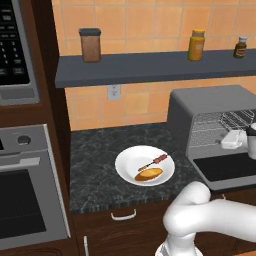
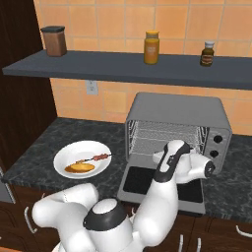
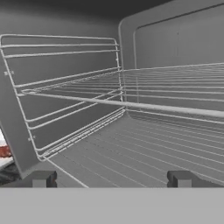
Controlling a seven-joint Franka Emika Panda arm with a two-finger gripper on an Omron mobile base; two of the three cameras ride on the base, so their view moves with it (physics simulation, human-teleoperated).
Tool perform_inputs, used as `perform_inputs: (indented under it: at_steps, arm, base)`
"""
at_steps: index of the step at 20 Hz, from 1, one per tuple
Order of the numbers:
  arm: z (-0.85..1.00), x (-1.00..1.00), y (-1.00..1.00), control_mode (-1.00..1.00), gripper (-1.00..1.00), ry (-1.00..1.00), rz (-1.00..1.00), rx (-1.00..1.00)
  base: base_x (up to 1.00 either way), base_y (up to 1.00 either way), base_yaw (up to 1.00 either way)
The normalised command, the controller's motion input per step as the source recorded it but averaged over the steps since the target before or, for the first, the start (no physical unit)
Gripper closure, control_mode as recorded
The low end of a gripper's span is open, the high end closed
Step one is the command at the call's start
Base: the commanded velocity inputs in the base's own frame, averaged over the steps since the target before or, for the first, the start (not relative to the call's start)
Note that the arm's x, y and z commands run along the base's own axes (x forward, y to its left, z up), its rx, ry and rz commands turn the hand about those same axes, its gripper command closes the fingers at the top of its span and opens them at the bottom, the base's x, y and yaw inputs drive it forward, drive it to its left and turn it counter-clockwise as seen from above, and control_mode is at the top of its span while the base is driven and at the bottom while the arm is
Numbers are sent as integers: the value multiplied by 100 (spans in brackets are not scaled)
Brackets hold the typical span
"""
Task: Pick up the kebab skewer and baguette bread, and place them inside the toaster oven. Close the toaster oven door and start by setting the timer.
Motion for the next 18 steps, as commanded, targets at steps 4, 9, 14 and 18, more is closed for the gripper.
perform_inputs:
  at_steps: [4,9,14,18]
  arm:
    - [-18,29,0,-100,-100,0,-3,0]
    - [-30,14,4,-100,-100,0,-7,0]
    - [-12,29,0,-100,-100,0,-5,0]
    - [-13,31,0,-100,-100,0,-4,0]
  base:
    - [0,0,0]
    - [0,0,0]
    - [0,0,0]
    - [0,0,0]
